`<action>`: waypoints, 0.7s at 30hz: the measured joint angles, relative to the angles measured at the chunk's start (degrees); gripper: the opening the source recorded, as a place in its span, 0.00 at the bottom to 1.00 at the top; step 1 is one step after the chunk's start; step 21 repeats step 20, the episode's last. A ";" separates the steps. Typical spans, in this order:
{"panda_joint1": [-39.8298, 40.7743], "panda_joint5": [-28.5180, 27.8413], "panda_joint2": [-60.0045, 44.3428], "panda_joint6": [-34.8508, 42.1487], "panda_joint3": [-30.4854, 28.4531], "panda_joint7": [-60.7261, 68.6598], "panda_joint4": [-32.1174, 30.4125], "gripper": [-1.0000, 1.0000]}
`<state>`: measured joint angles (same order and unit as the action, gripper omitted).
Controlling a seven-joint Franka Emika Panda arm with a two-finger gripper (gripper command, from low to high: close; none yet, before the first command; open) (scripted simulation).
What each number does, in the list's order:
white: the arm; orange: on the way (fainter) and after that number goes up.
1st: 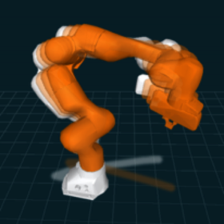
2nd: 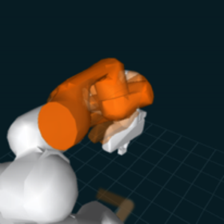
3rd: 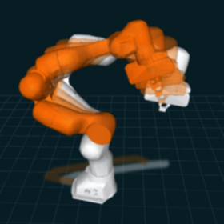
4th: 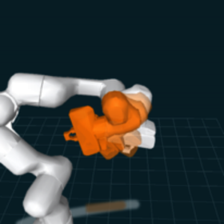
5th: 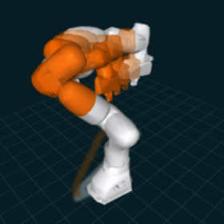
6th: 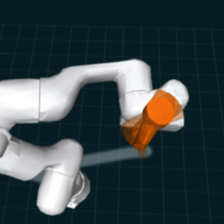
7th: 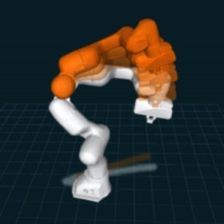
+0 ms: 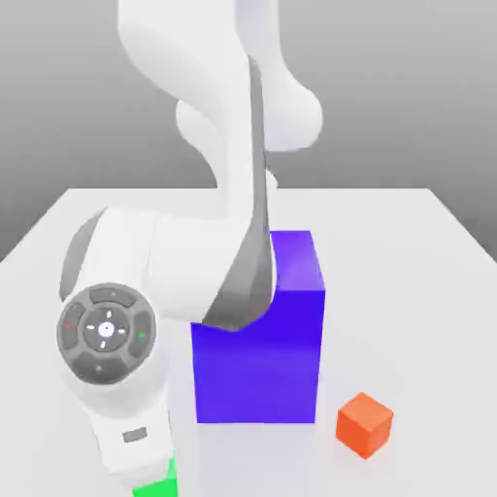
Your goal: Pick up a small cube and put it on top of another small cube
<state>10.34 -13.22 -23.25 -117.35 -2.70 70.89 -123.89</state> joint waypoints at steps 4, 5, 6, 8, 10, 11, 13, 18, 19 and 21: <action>2.11 2.09 3.07 -9.14 1.34 5.63 -4.33 0.00; 2.62 2.60 3.85 -11.52 1.71 7.18 -5.37 0.00; 3.13 3.11 4.62 -13.92 2.10 8.80 -6.39 0.00; 4.11 4.19 6.16 -18.83 2.94 12.22 -8.38 0.00; 4.92 5.58 7.78 -23.76 3.76 16.14 -10.29 0.00; 5.23 7.25 9.45 -25.96 4.40 19.04 -11.46 0.00; 6.24 10.45 11.31 -30.16 6.17 24.17 -13.24 0.00; 6.31 10.32 4.71 -38.26 6.23 24.94 -13.40 1.00; 6.31 10.32 4.71 -38.26 6.23 24.94 -13.40 1.00; 6.31 10.32 4.71 -38.26 6.23 24.94 -13.40 1.00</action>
